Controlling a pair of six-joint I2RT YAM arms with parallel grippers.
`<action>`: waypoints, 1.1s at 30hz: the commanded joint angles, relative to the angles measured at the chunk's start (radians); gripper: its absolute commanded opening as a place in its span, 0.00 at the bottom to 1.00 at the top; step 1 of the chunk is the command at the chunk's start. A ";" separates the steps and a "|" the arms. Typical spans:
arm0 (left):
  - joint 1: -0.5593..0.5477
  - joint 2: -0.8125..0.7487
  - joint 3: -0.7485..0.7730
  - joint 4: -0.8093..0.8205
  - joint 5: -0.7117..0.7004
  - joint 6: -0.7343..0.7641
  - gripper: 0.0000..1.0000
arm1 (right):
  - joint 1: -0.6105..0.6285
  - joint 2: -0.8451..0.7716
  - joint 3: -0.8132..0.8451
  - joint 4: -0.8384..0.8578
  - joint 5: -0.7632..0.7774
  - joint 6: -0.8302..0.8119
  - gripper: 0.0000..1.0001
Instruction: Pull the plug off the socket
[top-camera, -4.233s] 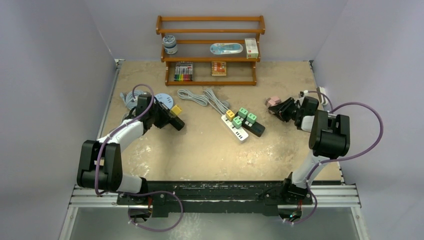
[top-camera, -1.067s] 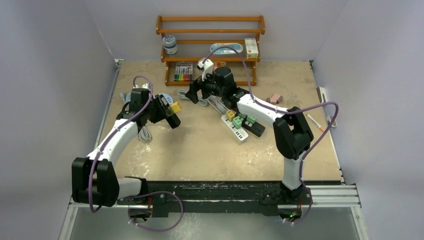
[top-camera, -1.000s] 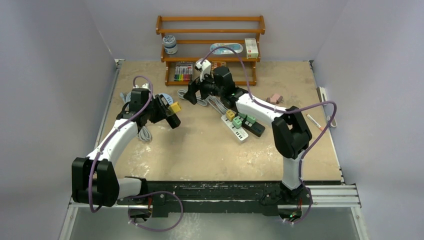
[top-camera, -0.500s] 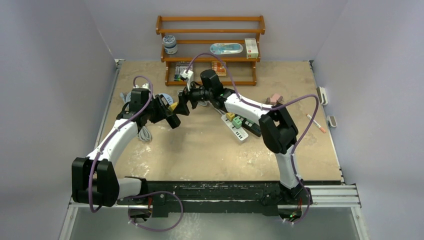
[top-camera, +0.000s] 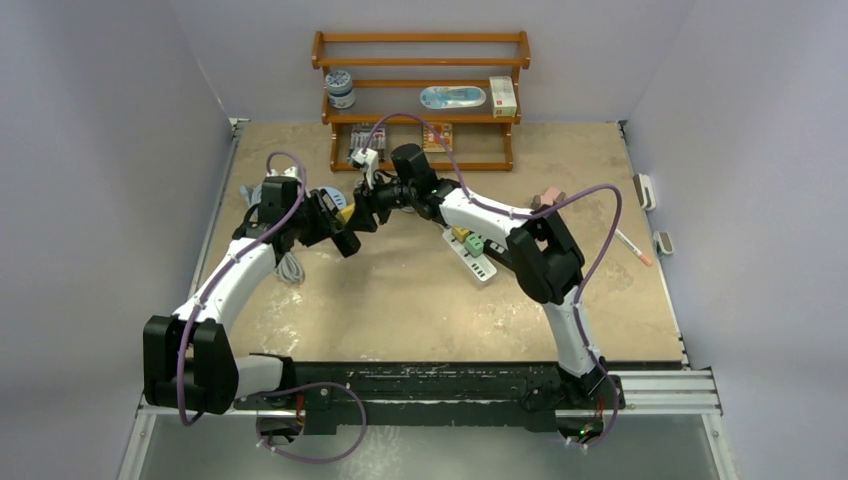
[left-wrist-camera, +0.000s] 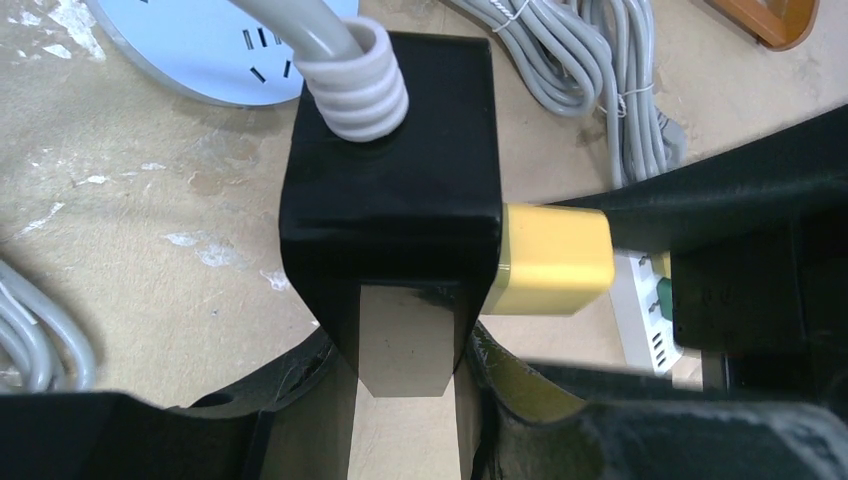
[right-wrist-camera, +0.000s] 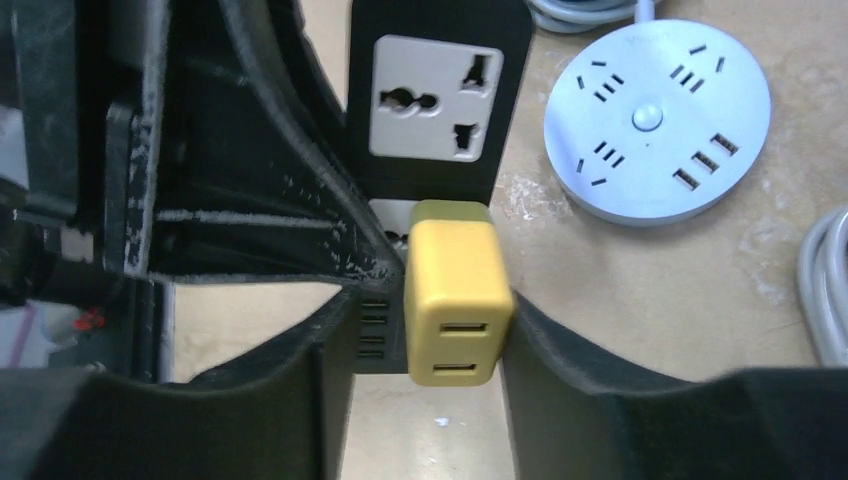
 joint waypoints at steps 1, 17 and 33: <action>0.005 -0.044 0.032 0.077 -0.022 0.036 0.00 | 0.017 -0.003 0.044 -0.004 -0.055 0.002 0.36; 0.023 0.008 0.019 0.018 -0.173 0.011 0.00 | 0.089 -0.206 -0.052 -0.027 0.639 -0.114 0.00; 0.052 0.046 0.031 -0.009 -0.179 0.012 0.00 | -0.031 -0.347 -0.209 0.116 0.063 -0.012 0.00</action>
